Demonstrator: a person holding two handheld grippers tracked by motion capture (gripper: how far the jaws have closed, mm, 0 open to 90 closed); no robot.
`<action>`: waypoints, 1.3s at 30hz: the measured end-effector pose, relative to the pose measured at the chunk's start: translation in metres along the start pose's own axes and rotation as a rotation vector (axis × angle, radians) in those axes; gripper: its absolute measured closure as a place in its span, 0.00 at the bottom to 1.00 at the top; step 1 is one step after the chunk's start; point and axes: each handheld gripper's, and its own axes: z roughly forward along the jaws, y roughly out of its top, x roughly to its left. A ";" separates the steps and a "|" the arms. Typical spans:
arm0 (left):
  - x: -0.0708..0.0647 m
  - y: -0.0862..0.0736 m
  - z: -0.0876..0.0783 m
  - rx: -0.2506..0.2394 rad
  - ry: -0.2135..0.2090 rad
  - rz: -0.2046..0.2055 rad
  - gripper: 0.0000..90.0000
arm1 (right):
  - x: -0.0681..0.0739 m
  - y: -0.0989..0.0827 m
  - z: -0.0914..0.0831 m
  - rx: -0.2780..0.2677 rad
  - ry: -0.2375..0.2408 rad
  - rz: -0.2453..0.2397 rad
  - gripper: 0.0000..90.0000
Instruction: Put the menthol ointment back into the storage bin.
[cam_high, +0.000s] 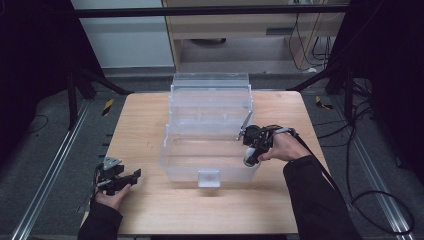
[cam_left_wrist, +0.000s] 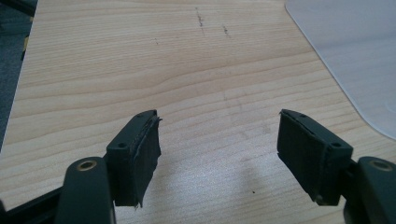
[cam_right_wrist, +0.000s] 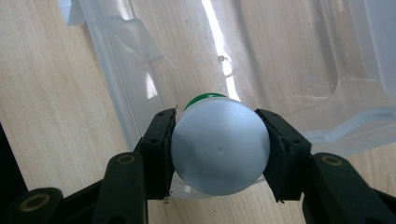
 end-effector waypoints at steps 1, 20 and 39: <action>0.000 0.000 0.000 0.000 0.000 0.001 0.33 | 0.000 0.000 0.001 0.001 0.003 -0.003 0.56; 0.000 0.000 0.000 0.000 -0.001 0.001 0.33 | -0.001 -0.004 0.011 0.016 0.018 0.013 0.56; 0.000 0.000 0.000 0.001 -0.001 0.001 0.33 | 0.011 -0.019 -0.023 -0.056 -0.040 0.050 0.50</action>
